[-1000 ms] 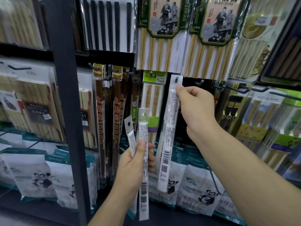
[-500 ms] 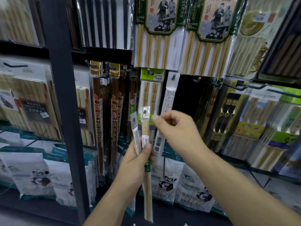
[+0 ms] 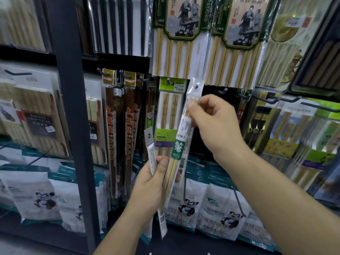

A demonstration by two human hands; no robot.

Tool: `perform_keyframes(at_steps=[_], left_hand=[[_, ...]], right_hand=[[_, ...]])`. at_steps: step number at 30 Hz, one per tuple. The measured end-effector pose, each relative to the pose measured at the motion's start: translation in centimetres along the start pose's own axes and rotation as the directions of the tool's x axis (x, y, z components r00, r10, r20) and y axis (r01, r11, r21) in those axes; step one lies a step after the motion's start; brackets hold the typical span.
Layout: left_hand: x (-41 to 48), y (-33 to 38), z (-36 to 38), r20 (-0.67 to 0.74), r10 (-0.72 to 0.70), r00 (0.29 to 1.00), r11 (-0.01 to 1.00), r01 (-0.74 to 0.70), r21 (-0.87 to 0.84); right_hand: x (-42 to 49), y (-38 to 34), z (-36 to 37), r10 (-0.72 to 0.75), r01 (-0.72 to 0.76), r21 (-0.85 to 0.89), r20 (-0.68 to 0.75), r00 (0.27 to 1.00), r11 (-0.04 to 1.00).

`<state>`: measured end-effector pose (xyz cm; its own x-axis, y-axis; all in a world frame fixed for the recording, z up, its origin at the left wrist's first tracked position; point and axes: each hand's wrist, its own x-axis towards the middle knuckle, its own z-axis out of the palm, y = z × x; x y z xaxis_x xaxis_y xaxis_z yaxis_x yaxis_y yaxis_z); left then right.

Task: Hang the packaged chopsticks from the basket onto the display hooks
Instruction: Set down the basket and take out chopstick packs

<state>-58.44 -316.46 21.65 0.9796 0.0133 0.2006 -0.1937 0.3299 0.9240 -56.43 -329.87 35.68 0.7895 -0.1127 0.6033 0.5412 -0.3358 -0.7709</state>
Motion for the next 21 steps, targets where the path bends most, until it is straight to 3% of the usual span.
perform_keyframes(at_steps=[8, 16, 21], left_hand=[[-0.3, 0.3, 0.1, 0.04, 0.015, 0.999, 0.998, -0.017, 0.061], [0.0, 0.2, -0.2, 0.042, 0.049, 0.998, 0.992, -0.053, 0.111], [0.3, -0.2, -0.9, 0.04, -0.003, 0.999, 0.992, -0.002, 0.126]], right_hand=[[1.6, 0.2, 0.0, 0.159, -0.153, 0.077, -0.072, 0.985, 0.985], [1.6, 0.8, 0.5, 0.201, -0.196, 0.068, -0.077, 0.977, 0.978], [1.1, 1.4, 0.2, 0.2, -0.202, -0.011, -0.11, 0.974, 0.979]])
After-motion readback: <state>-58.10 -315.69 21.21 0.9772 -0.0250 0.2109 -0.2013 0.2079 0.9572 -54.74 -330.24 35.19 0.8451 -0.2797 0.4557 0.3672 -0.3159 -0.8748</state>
